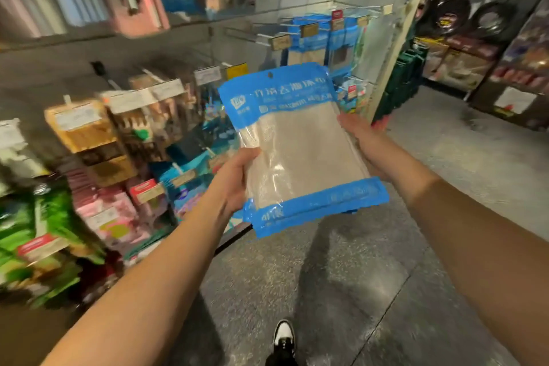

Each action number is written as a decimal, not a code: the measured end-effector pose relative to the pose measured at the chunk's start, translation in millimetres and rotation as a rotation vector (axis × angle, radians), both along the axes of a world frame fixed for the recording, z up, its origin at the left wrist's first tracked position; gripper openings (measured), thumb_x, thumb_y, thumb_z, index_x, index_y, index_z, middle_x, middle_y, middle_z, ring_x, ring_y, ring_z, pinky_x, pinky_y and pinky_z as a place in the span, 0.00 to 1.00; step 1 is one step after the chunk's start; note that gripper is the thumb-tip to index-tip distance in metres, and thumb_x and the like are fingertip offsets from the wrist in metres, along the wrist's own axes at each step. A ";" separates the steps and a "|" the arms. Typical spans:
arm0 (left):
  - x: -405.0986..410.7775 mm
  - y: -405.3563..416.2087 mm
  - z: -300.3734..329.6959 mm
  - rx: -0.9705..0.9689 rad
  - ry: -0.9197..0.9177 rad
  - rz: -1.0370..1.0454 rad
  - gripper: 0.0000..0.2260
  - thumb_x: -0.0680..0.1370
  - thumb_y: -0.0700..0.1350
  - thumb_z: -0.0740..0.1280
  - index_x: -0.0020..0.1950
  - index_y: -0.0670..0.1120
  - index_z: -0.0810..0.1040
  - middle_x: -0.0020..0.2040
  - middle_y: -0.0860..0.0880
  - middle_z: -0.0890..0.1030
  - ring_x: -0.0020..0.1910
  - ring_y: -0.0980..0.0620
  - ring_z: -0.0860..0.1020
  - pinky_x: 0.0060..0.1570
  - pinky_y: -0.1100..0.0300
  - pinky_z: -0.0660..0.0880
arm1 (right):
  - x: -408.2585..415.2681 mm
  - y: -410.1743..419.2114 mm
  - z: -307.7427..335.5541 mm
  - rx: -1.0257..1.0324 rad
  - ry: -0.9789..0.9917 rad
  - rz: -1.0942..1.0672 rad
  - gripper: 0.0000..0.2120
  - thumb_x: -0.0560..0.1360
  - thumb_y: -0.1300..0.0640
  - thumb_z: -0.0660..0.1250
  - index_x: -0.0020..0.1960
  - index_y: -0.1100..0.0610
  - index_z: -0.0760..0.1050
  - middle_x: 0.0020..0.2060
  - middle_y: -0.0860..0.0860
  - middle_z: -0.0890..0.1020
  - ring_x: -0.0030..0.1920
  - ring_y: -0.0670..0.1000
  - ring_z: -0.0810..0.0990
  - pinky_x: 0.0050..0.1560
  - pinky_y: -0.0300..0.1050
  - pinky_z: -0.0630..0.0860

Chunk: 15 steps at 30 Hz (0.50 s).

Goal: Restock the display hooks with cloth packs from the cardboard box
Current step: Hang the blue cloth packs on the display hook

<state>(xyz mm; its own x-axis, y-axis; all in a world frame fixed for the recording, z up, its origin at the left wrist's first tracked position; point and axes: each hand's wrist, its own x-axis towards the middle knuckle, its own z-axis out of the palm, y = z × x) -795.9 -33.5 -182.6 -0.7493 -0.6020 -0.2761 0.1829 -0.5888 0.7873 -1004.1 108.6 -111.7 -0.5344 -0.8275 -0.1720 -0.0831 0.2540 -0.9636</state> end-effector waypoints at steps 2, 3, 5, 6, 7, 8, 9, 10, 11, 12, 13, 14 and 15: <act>-46.1 -21.8 -3.6 -0.052 -0.025 -0.040 0.16 0.73 0.44 0.68 0.59 0.40 0.79 0.46 0.43 0.84 0.43 0.46 0.84 0.49 0.48 0.80 | -43.3 -15.5 -13.2 -0.017 -0.231 0.009 0.22 0.76 0.40 0.65 0.64 0.51 0.77 0.55 0.50 0.85 0.54 0.50 0.84 0.59 0.51 0.77; -67.6 -32.6 -3.1 -0.074 -0.038 -0.061 0.12 0.75 0.43 0.68 0.57 0.41 0.80 0.45 0.44 0.84 0.42 0.47 0.84 0.50 0.48 0.80 | -63.9 -23.9 -15.6 -0.023 -0.306 0.000 0.18 0.76 0.41 0.64 0.60 0.50 0.80 0.52 0.50 0.86 0.51 0.50 0.85 0.54 0.50 0.79; -106.2 -49.4 1.2 -0.089 -0.056 -0.102 0.07 0.79 0.41 0.65 0.55 0.43 0.79 0.43 0.45 0.84 0.40 0.48 0.84 0.46 0.51 0.82 | -102.2 -37.4 -18.5 -0.032 -0.428 -0.079 0.14 0.78 0.44 0.64 0.53 0.51 0.82 0.47 0.51 0.87 0.45 0.51 0.86 0.43 0.47 0.82; -125.0 -56.5 3.3 -0.103 -0.065 -0.129 0.08 0.79 0.40 0.65 0.57 0.43 0.78 0.44 0.45 0.85 0.40 0.49 0.85 0.42 0.52 0.82 | -121.8 -43.4 -21.6 -0.046 -0.450 -0.097 0.12 0.79 0.46 0.63 0.52 0.52 0.82 0.46 0.51 0.87 0.44 0.51 0.86 0.40 0.46 0.83; -143.6 -64.0 3.3 -0.118 -0.072 -0.158 0.11 0.78 0.40 0.67 0.61 0.44 0.77 0.45 0.46 0.85 0.41 0.49 0.85 0.41 0.53 0.82 | -140.9 -48.5 -24.3 -0.063 -0.440 -0.092 0.11 0.80 0.48 0.63 0.53 0.52 0.81 0.47 0.51 0.87 0.45 0.51 0.86 0.41 0.47 0.83; -161.0 -69.4 4.0 -0.133 -0.080 -0.191 0.15 0.77 0.39 0.68 0.63 0.44 0.76 0.46 0.46 0.86 0.42 0.49 0.85 0.42 0.53 0.82 | -160.4 -53.5 -28.3 -0.079 -0.413 -0.082 0.11 0.80 0.49 0.63 0.56 0.52 0.80 0.50 0.52 0.86 0.49 0.53 0.86 0.46 0.49 0.83; -176.8 -74.8 3.7 -0.148 -0.092 -0.217 0.17 0.77 0.39 0.68 0.66 0.45 0.75 0.47 0.47 0.86 0.44 0.49 0.85 0.46 0.52 0.82 | -179.6 -57.6 -34.4 -0.089 -0.355 -0.080 0.12 0.80 0.50 0.65 0.61 0.51 0.79 0.54 0.54 0.85 0.54 0.55 0.84 0.52 0.52 0.81; -192.1 -80.5 2.1 -0.168 -0.108 -0.236 0.18 0.77 0.38 0.68 0.67 0.46 0.75 0.50 0.47 0.86 0.47 0.49 0.85 0.50 0.52 0.81 | -197.5 -60.3 -41.1 -0.099 -0.291 -0.073 0.15 0.79 0.50 0.67 0.64 0.50 0.76 0.57 0.56 0.84 0.57 0.58 0.83 0.57 0.55 0.79; -206.7 -86.3 0.6 -0.187 -0.125 -0.256 0.19 0.76 0.39 0.70 0.67 0.46 0.76 0.53 0.47 0.86 0.50 0.49 0.84 0.53 0.52 0.80 | -214.2 -63.1 -47.8 -0.099 -0.262 -0.092 0.20 0.77 0.50 0.70 0.67 0.51 0.74 0.59 0.57 0.83 0.58 0.60 0.82 0.59 0.58 0.78; -220.7 -90.9 0.6 -0.204 -0.141 -0.280 0.19 0.75 0.40 0.71 0.66 0.46 0.77 0.55 0.47 0.86 0.52 0.49 0.84 0.53 0.54 0.79 | -229.6 -65.5 -53.1 -0.094 -0.259 -0.125 0.26 0.74 0.49 0.73 0.70 0.52 0.71 0.59 0.58 0.82 0.58 0.62 0.82 0.60 0.61 0.77; -234.4 -95.8 0.9 -0.203 -0.152 -0.304 0.17 0.75 0.42 0.71 0.64 0.46 0.78 0.53 0.47 0.86 0.50 0.50 0.84 0.49 0.58 0.79 | -243.7 -68.3 -58.8 -0.099 -0.266 -0.147 0.30 0.72 0.49 0.74 0.71 0.53 0.69 0.59 0.58 0.82 0.58 0.63 0.82 0.59 0.64 0.77; -248.4 -100.0 1.0 -0.186 -0.158 -0.322 0.13 0.76 0.45 0.70 0.60 0.46 0.80 0.49 0.49 0.86 0.46 0.52 0.84 0.43 0.61 0.79 | -258.5 -72.1 -65.7 -0.109 -0.272 -0.165 0.31 0.72 0.50 0.75 0.71 0.54 0.68 0.60 0.59 0.81 0.59 0.63 0.81 0.59 0.65 0.77; -262.7 -104.1 0.8 -0.155 -0.165 -0.324 0.11 0.77 0.49 0.68 0.57 0.47 0.80 0.46 0.50 0.86 0.42 0.53 0.83 0.37 0.63 0.79 | -271.9 -75.7 -70.8 -0.121 -0.275 -0.172 0.30 0.73 0.50 0.75 0.71 0.53 0.68 0.61 0.58 0.81 0.59 0.62 0.81 0.60 0.66 0.76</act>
<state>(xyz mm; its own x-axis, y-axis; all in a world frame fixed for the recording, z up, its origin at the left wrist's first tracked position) -1058.6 -137.6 -181.8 -0.8603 -0.3858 -0.3333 -0.1294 -0.4671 0.8747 -1276.0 32.9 -182.5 -0.6150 -0.7527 -0.2351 0.2179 0.1244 -0.9680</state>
